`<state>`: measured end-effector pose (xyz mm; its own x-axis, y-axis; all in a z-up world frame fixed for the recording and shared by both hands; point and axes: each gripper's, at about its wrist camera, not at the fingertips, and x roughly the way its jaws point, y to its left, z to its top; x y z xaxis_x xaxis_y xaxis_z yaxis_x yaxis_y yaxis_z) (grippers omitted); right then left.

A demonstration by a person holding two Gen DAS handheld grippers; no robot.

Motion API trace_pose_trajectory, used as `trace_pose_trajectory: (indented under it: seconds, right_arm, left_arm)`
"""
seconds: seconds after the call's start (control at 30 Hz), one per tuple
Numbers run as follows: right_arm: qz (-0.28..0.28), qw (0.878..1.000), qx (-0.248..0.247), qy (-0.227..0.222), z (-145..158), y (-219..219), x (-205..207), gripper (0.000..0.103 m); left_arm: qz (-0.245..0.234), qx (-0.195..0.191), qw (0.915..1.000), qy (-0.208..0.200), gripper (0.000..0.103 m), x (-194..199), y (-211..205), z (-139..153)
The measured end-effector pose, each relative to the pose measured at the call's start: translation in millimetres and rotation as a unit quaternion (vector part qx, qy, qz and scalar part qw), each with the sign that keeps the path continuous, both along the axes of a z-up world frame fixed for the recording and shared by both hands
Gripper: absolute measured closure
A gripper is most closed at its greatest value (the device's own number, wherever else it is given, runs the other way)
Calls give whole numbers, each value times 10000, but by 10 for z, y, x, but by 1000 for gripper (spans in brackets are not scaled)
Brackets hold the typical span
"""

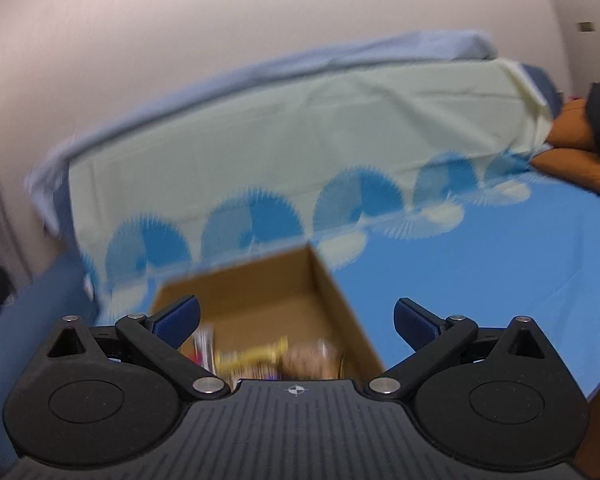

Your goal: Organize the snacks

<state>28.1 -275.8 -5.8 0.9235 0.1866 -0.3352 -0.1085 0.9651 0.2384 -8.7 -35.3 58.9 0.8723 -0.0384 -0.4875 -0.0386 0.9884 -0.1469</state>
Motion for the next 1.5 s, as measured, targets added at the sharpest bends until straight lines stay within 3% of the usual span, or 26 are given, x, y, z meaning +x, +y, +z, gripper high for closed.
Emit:
trace_pose_trajectory:
  seconds: [0.1,0.17,0.23,0.3,0.67,1.5]
  right_arm:
    - [184,9981,-217,539,-203,191,96,1]
    - [465,9939,-579,812,-296,369,158,1]
    - [561,9891,-1037,883,-362,522,189,1]
    - [684,9866,-1200,863,-382,596,196,1]
    - [583,9839,-1170,1219,-467,553,277,1]
    - [651,9821,-1279,1217,-461,591,286,1]
  left_arm:
    - [298,20,9984,478,17,127,182,-258]
    - [318,106,9973,648,7,192,224,-371]
    - [285,130,9963,799,1,184,268,-453]
    - [280,146,9952,924,1,222,253,-512]
    - [141,128,9887,1488,1,380,168,-784]
    - [112,176,9861,1651,1,368,81,-789]
